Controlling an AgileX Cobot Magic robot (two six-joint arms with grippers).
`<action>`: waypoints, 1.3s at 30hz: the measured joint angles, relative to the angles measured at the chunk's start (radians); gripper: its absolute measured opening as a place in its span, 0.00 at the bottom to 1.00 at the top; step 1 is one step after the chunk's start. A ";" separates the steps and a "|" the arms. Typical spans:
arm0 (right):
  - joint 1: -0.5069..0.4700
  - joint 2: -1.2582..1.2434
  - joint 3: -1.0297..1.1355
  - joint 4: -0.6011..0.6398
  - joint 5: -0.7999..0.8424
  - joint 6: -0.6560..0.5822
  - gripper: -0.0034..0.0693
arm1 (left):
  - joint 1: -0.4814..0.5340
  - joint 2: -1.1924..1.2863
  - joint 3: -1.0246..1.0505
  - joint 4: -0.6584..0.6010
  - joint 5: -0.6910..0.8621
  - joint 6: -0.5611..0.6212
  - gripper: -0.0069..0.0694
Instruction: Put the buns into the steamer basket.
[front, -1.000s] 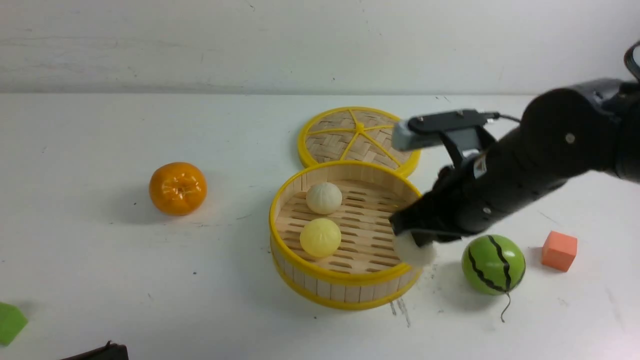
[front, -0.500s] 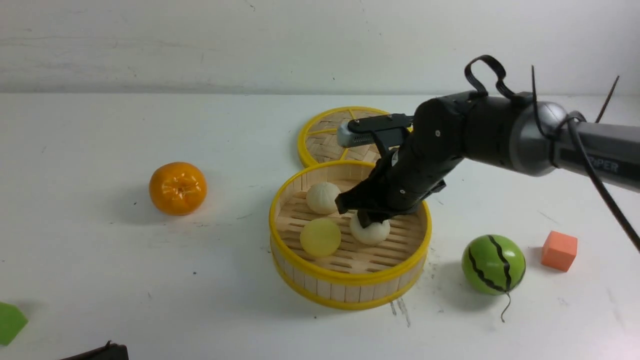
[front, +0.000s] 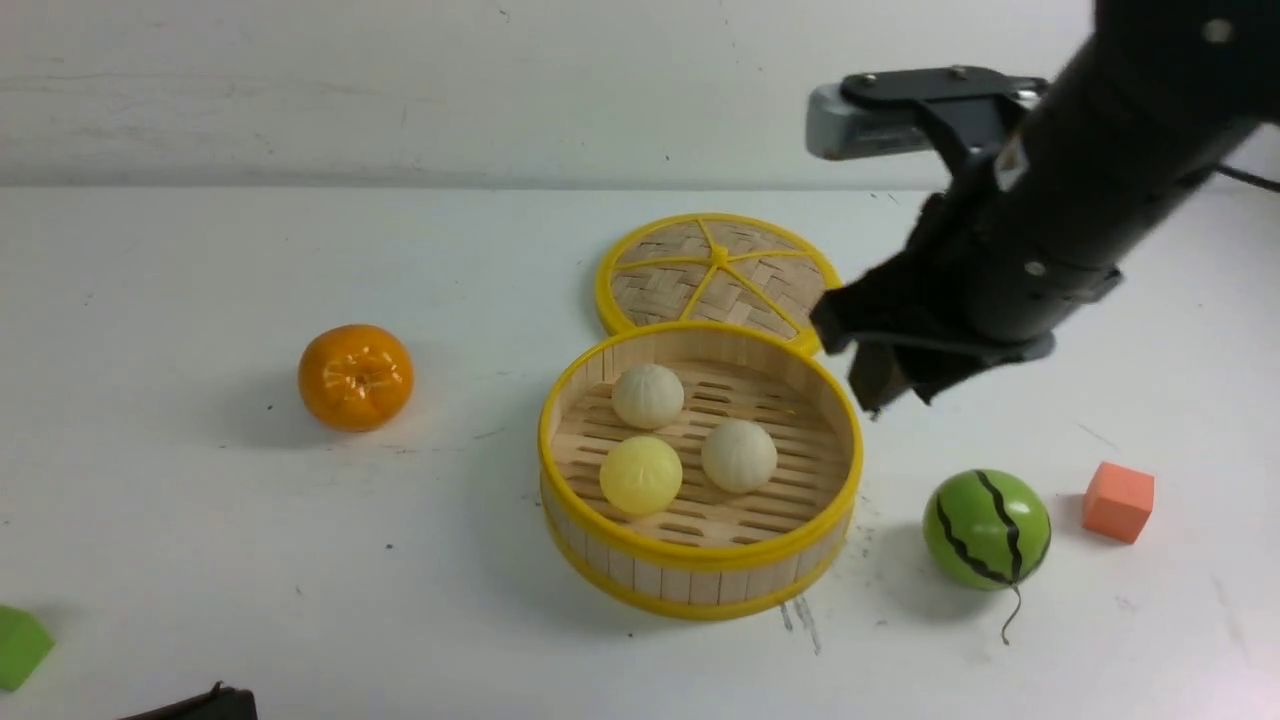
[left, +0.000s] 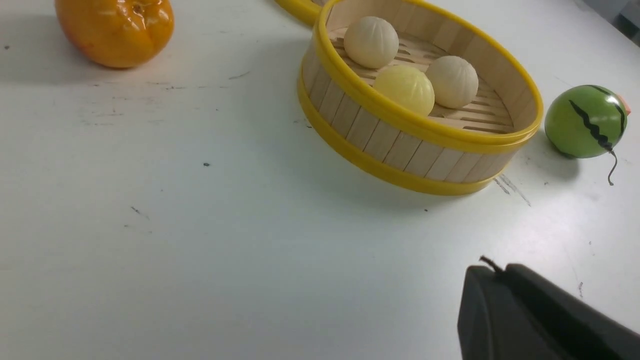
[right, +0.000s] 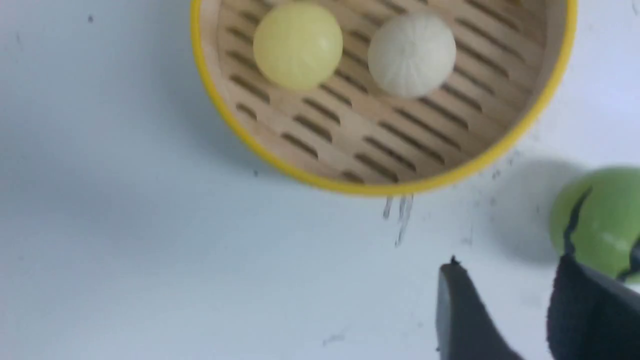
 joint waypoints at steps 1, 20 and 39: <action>0.001 -0.020 0.010 0.000 -0.001 0.001 0.33 | 0.000 0.000 0.000 0.000 0.000 0.000 0.11; -0.040 -0.619 0.339 -0.036 0.113 0.006 0.02 | 0.000 0.000 0.000 0.000 0.000 0.000 0.14; -0.394 -1.526 1.464 -0.004 -0.745 -0.180 0.02 | 0.000 0.000 0.000 0.000 0.001 0.000 0.16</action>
